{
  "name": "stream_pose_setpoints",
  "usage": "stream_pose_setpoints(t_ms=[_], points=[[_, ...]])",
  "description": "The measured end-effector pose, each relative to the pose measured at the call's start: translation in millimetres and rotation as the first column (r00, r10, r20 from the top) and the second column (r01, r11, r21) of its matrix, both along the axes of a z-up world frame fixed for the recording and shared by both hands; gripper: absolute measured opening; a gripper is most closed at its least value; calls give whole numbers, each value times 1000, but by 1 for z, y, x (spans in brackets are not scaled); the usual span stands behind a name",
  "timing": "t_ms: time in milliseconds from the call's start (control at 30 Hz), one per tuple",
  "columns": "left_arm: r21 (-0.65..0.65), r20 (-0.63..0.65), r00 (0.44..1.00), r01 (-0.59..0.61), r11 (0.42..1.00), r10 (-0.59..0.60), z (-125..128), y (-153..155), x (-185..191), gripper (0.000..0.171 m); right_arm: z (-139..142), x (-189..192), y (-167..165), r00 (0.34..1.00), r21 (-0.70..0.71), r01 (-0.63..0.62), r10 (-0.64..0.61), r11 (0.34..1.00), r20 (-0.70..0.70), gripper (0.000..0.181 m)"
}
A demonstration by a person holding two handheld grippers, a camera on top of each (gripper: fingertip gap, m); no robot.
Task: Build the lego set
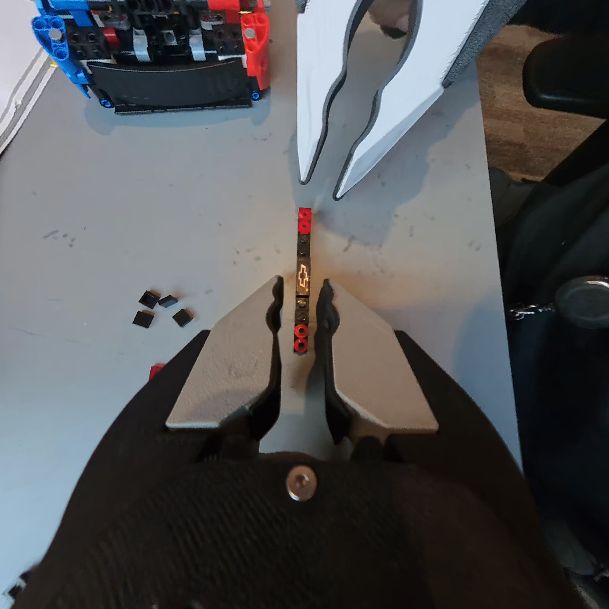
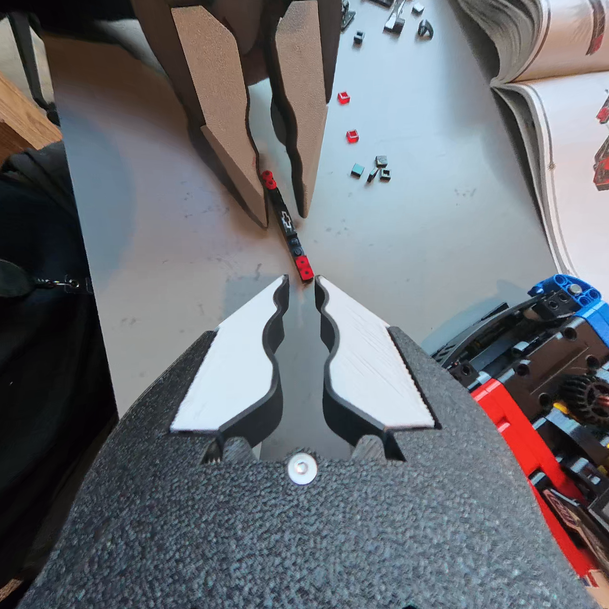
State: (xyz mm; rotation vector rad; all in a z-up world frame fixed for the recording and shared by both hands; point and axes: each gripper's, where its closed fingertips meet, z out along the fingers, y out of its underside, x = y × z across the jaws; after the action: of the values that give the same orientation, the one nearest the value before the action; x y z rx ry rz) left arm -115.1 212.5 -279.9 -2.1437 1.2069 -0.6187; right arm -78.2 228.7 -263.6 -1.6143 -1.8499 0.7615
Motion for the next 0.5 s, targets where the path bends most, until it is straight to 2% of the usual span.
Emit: stream_pose_setpoints(t_ms=[100, 200, 367, 433, 500], points=[[9, -34, 997, -74, 997, 74, 8, -1, -15, 30, 4, 4, 1, 999, 24, 12, -11, 1000, -32, 14], [26, 4, 984, -175, 984, 175, 28, -17, -41, 29, 9, 15, 1, 997, 71, 33, -28, 997, -70, 14], [52, 5, 901, -434, 899, 434, 40, -29, -109, 24, 22, 23, 1, 981, 118, 64, -40, 991, -192, 14], [64, 27, 876, -482, 874, 481, 46, -21, -119, 17, 20, 20, 2, 978, 130, 63, -35, 989, -205, 14], [71, 29, 894, -448, 891, 447, 49, -8, -111, 17, 16, 16, 1, 979, 115, 51, -27, 992, -202, 14]])
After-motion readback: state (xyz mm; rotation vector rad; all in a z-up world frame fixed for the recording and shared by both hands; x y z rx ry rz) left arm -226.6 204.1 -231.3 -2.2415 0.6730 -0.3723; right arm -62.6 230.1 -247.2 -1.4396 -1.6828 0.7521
